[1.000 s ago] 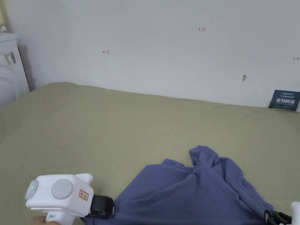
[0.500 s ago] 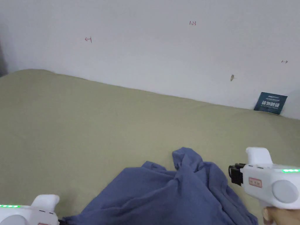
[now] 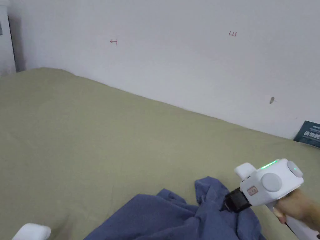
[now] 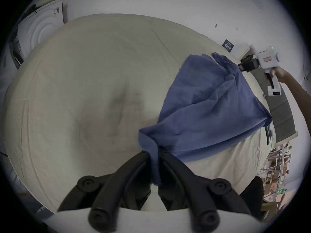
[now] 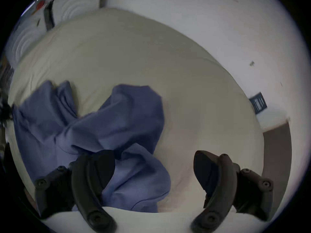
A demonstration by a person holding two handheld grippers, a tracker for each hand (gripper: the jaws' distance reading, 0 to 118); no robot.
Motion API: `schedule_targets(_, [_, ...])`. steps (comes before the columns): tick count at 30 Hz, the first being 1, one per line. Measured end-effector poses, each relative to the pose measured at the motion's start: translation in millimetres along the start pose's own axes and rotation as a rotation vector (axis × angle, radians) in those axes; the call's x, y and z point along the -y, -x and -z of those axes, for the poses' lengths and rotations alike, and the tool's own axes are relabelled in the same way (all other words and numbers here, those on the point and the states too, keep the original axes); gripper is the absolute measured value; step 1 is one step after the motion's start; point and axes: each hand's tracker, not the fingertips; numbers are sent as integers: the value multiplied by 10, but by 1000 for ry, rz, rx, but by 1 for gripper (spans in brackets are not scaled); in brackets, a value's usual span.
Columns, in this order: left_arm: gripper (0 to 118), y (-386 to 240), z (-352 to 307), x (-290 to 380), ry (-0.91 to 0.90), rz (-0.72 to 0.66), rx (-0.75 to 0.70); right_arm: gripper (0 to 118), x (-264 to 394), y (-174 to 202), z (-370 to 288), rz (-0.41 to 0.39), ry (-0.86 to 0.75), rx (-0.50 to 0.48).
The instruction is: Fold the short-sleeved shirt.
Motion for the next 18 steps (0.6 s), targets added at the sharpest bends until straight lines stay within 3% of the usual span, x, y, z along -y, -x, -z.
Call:
schedule_targets(1, [7, 30, 10, -8, -2, -7, 5, 93, 1, 26, 50, -23, 17, -9])
schedule_targets(2, [7, 45, 17, -11, -2, -13, 9, 79, -14, 5, 172, -49, 23, -13])
schedule_targets(3, [7, 47, 17, -10, -4, -15, 11, 50, -17, 27, 194, -81, 24, -27])
schedule_targets(4, [7, 47, 14, -6, -6, -18, 13, 30, -13, 56, 192, -106, 8, -25])
schedule_targets(5, [7, 59, 17, -8, -9, -21, 15, 19, -9, 99, 186, -134, -6, -4])
schedule_targets(6, [7, 63, 18, -8, -12, -21, 15, 19, -5, 150, 116, -143, -9, 15])
schedule_targets(7, [7, 60, 16, -4, -15, -19, 15, 2, 6, 180, 86, -134, -20, 57])
schedule_targets(10, [7, 62, 6, -4, -23, -8, 12, 2, 26, 64, -5, 19, -12, -19])
schedule_targets(13, [7, 38, -76, 1, -50, -10, 7, 2, 102, 23, -281, 35, -86, 45])
schedule_targets(18, [7, -17, -324, -44, -121, -2, 31, 2, 306, -152, -970, 184, -208, 31])
